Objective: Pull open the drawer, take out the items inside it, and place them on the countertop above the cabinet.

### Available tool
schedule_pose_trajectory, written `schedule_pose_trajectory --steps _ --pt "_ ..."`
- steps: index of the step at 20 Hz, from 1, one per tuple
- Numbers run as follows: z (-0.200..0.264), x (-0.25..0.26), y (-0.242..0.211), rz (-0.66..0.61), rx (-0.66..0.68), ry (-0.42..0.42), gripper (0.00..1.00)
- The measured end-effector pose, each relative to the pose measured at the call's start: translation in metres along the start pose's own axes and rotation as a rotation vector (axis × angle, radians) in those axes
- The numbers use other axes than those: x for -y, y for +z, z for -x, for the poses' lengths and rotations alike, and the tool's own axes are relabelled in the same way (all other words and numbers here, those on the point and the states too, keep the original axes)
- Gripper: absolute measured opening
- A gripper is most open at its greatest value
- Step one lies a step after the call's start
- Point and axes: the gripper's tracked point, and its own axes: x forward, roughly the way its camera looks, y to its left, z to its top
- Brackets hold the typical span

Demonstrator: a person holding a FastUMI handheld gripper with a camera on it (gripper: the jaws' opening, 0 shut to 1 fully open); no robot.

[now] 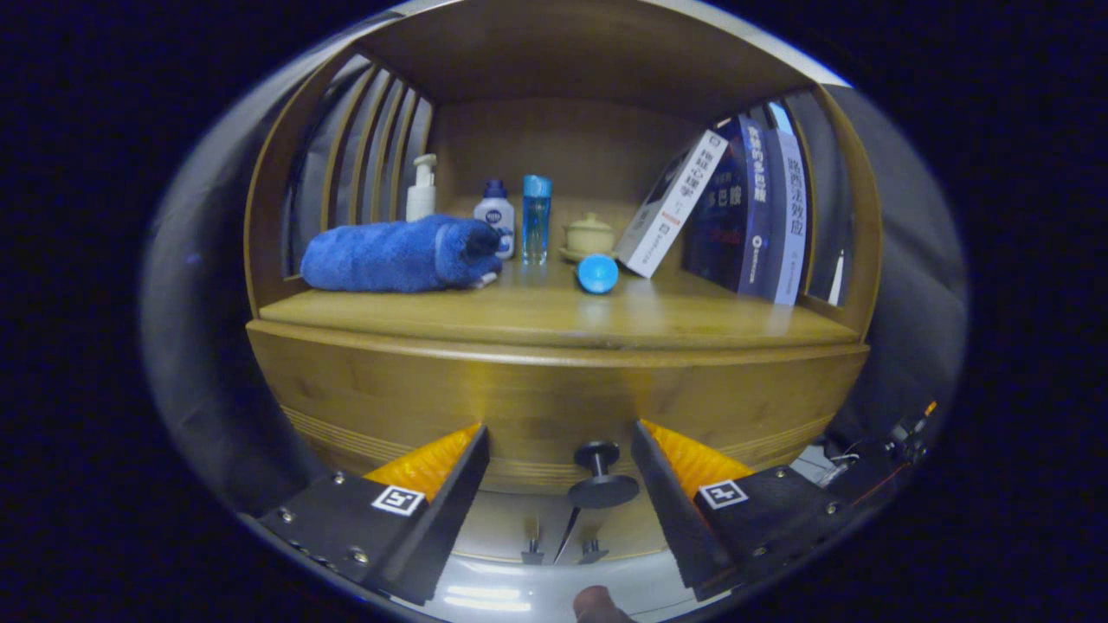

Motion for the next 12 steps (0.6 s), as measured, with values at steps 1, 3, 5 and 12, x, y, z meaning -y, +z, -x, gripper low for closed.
schedule_pose_trajectory --steps 1,3,5,12 --pt "0.009 -0.002 0.004 -0.01 0.003 0.005 0.99" --pt "0.026 -0.008 0.012 -0.031 0.015 0.022 0.99" --pt "0.046 -0.009 0.02 -0.055 0.021 0.029 0.99" --pt "0.131 -0.004 0.085 -0.159 0.165 0.035 0.99"
